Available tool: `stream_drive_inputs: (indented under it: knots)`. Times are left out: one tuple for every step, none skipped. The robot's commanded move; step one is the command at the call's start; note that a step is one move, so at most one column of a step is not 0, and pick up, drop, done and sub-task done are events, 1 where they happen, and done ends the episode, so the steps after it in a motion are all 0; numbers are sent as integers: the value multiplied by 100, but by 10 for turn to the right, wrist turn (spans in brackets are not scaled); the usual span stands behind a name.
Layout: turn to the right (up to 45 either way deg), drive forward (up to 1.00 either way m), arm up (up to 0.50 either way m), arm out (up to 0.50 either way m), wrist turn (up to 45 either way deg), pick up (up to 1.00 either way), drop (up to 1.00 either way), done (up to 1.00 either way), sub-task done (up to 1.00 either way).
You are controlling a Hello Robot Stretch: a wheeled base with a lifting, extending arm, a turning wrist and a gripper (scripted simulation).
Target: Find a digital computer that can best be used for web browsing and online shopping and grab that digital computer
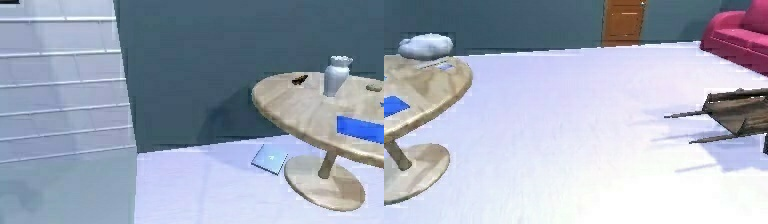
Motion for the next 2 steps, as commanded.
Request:
stream_drive_inputs:
  knots:
    - [30,0,0,0,0,0,0,0,0]
    - [0,65,0,0,0,0,0,0,0]
